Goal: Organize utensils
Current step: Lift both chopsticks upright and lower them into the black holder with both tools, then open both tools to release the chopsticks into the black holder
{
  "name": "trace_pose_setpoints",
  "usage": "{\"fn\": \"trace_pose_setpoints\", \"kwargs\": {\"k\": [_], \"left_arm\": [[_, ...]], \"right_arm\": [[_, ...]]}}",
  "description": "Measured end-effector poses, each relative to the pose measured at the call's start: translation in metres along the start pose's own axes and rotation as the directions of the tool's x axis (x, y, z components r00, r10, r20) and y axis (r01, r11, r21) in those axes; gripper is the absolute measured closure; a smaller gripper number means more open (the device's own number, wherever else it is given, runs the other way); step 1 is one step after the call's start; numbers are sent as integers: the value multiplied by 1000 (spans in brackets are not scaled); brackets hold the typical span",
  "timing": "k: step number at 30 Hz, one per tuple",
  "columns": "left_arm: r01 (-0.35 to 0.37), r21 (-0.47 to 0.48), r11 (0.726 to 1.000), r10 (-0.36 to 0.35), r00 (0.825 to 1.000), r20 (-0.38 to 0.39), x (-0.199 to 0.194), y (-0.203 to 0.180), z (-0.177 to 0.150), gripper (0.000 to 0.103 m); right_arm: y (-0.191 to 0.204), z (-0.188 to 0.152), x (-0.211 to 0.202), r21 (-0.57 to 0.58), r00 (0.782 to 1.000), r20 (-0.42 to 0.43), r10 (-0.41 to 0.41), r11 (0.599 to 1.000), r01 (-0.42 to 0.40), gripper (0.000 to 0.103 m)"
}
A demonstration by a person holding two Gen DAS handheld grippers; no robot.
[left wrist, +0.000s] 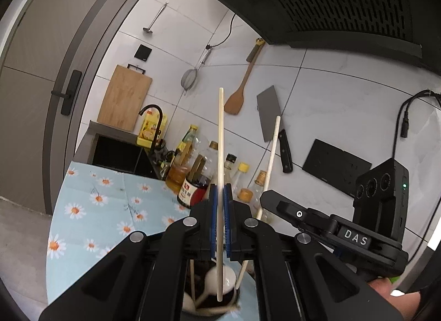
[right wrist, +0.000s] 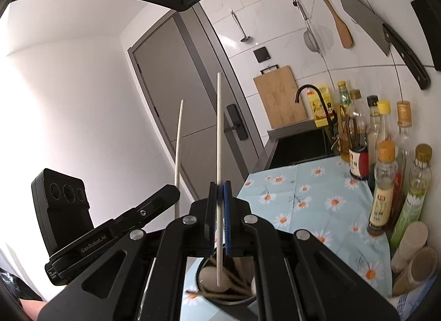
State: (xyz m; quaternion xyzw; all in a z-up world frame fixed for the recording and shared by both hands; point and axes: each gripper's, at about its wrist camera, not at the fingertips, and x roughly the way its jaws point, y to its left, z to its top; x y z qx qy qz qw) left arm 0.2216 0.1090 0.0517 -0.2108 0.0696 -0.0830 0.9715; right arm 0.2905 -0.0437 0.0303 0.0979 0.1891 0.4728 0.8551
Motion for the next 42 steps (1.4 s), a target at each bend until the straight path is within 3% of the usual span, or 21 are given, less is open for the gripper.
{"fn": "trace_pose_setpoints", "kwargs": {"k": [14,30,34,36,37,42], "left_arm": [[36,-10,999,-36,997,63,23,24,-46,99],[15,43,999,-17,999,40,16,22,-75,99],[-2,73,997,1,1000,14,12,18,-79,98],[-14,70,997,14,1000,3,11,19,-80,93],[-19,66,998,19,1000,5,10,19,-80,85],[-42,49,998,41,999,19,1,20,-74,83]], "right_arm": [[-17,-27,29,0,998,-44,-36,999,36,97],[-9,-52,29,-42,995,-70,-71,997,68,97],[-9,-56,23,-21,995,-63,-80,997,79,72],[-10,-57,20,-11,995,-64,-80,997,79,72],[-10,-57,18,-8,995,-60,-81,997,81,72],[-10,-53,8,-6,995,-42,-89,996,89,72]]}}
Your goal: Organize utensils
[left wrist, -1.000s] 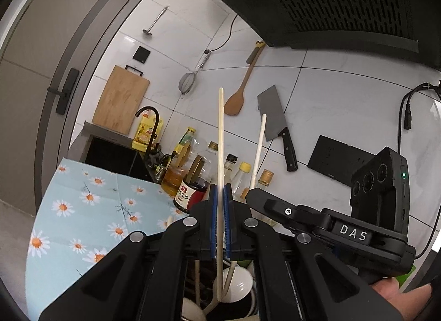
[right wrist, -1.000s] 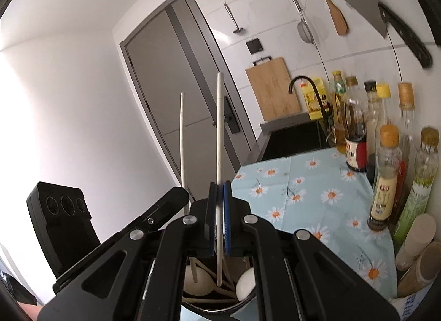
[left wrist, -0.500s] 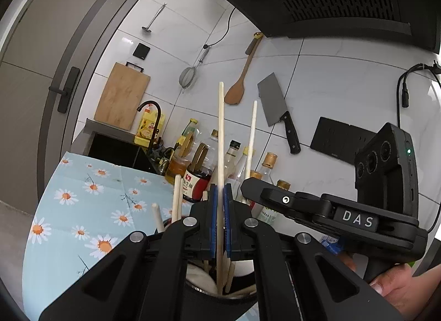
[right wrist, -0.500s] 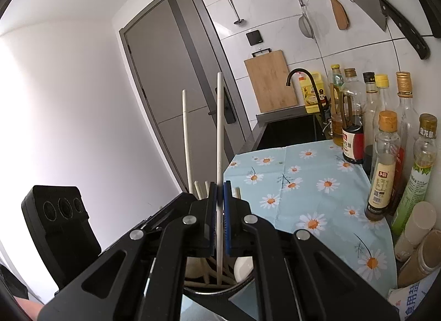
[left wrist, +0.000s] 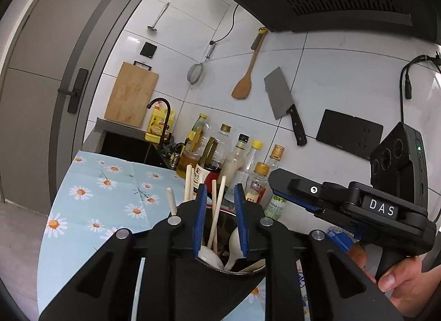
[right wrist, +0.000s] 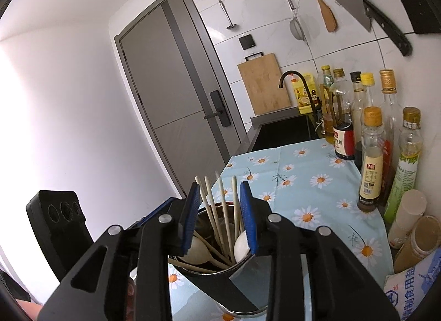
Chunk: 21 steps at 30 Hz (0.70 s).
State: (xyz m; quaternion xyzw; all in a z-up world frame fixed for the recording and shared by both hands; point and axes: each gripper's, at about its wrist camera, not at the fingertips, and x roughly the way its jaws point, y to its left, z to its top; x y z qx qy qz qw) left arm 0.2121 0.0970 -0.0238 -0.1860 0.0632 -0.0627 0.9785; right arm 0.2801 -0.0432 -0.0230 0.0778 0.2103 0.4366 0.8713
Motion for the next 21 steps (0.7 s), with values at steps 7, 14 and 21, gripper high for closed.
{"fn": "trace_pose_setpoints", "kwargs": {"k": [7,14,21], "left_arm": [[-21,25,999,22,1000,-11,-12,-11,6,73],[-59,51,997,59,998,-5,-40,-29,24,67],[-117,101,988,122,992,-40,-71,-55,27,59]], "right_arm": [[2,4,-14,0,1000,10,4,1000,-4,72],[8,15,-43,-19,999,36,23,1000,-22,64],[9,12,-76,-26,999,36,34,999,-33,55]]}}
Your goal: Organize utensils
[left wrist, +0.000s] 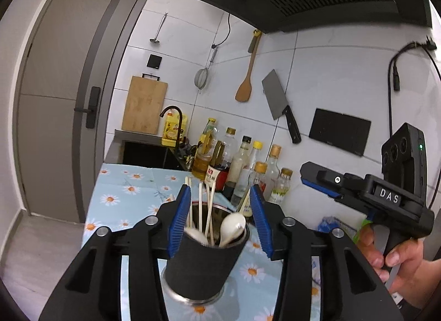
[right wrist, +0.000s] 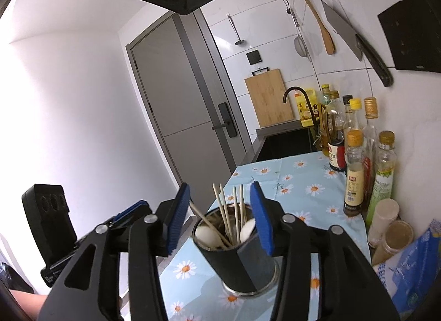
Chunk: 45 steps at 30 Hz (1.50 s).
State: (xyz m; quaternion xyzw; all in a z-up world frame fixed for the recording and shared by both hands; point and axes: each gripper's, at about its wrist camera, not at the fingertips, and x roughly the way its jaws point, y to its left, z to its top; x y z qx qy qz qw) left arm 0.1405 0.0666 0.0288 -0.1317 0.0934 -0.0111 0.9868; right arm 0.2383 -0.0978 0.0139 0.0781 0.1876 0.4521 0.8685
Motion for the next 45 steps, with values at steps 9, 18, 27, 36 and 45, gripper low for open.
{"fn": "trace_pose_setpoints", "kwargs": {"k": [9,18,27,36,45], "left_arm": [[-98,60,993,104,989,-106,-31,-29,-16,35],[-179,71,981,189,966,-178,-55,-36,-40,11],[-193,30,981,194,947,-256,-77,-36,-59,7],[-211,14,977,204,922,-329,-90,-33,-82,6],[-236,21,972,226,897,-380,-88,-32,-98,6]], "right_arm": [[-3,-20,-35,-24,998,-47,-36,999,35,29],[10,-40,-70,-71,995,-42,-85,994,82,5],[28,-76,-80,-64,984,-137,-117,992,109,5],[34,-106,-85,-68,965,-202,-165,986,154,5],[27,-124,-85,-64,946,-242,-216,976,207,5]]}}
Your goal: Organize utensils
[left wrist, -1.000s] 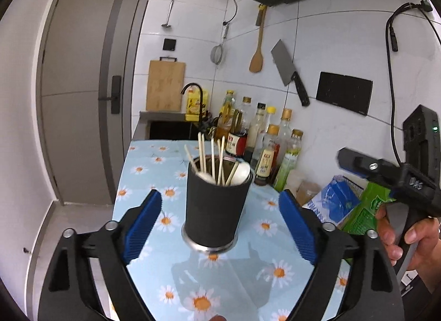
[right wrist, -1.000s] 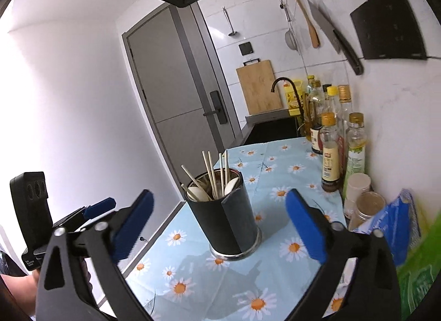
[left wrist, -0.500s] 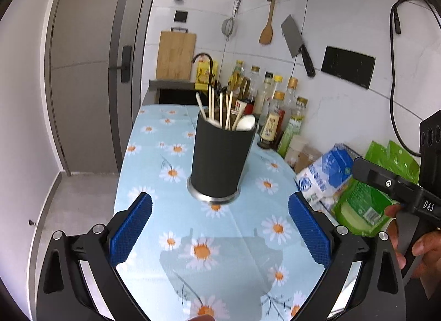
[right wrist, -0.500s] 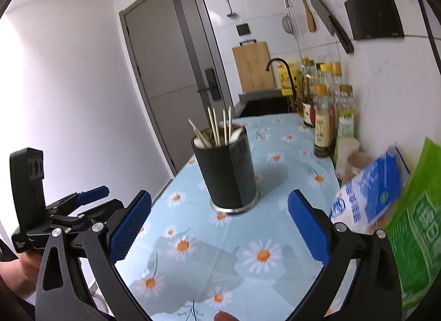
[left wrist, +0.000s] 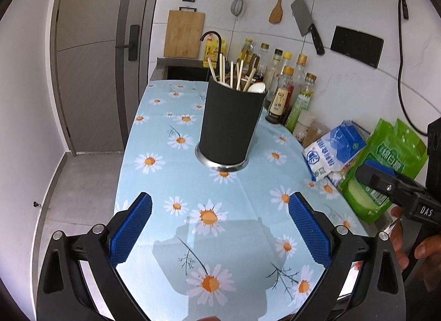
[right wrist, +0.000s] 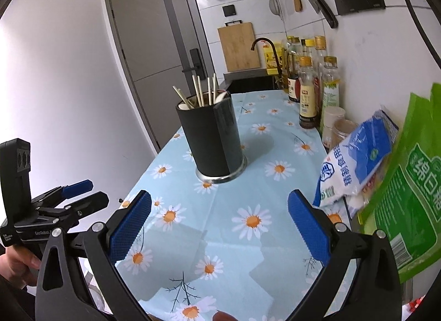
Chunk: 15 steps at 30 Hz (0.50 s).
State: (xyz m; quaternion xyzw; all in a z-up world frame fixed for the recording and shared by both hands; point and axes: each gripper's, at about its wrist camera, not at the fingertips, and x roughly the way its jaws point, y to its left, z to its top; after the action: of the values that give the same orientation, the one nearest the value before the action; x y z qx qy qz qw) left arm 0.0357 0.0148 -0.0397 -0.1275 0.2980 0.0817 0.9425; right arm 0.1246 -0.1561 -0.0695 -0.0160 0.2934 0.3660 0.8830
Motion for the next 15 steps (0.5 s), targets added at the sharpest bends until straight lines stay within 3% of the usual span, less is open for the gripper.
{"fn": "trace_pose_setpoints", "kwargs": {"k": [15], "left_arm": [[-11,23,1000,13,997,-72,12,-9,-12,6]], "right_arm": [[-3,-14,3,7,999,-34,-19,1000,19,5]]}}
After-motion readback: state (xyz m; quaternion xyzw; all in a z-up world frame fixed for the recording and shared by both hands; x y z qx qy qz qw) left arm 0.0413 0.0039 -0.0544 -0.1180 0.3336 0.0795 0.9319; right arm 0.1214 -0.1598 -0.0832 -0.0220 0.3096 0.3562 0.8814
